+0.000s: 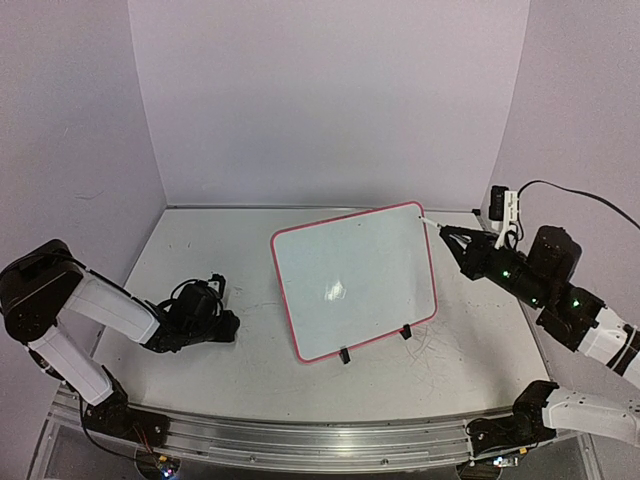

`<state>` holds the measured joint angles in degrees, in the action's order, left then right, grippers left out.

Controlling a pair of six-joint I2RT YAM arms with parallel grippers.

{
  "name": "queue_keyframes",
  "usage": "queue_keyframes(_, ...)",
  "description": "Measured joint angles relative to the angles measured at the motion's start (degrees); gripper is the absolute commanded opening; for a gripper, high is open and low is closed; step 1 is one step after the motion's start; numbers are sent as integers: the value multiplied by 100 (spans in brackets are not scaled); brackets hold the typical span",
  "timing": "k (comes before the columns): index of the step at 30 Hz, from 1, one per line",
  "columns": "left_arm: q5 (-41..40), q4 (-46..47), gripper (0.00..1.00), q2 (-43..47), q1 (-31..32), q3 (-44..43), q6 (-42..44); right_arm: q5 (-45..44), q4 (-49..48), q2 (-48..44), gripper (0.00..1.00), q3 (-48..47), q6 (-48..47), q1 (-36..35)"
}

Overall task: Write a sentence on the whiteboard
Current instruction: Place the pen cap at the center of the board, then hold the whiteboard at the center of the board.

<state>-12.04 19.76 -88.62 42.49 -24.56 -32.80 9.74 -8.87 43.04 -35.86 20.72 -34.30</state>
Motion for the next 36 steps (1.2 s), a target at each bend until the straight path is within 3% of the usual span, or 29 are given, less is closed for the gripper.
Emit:
queue_keyframes(8, -15, 27, 48, 126, 9, 62, 5, -28, -16, -2, 0, 11, 14, 0)
queue_keyframes(16, 12, -130, 69, 902, 9, 59, -26, -469, 137, 8, 0, 11, -2, 0)
queue_keyframes(25, -170, -1337, 83, 2067, -82, -426, -20, -1121, 208, -149, 0, 11, -25, 0)
queue_keyframes(29, -174, -1925, 95, 2575, -390, -554, -91, -1047, 211, -31, 0, 7, -169, 0)
queue_keyframes(36, -159, -2744, 99, 3085, -586, -893, -198, -890, 253, 123, 0, -52, -285, 0)
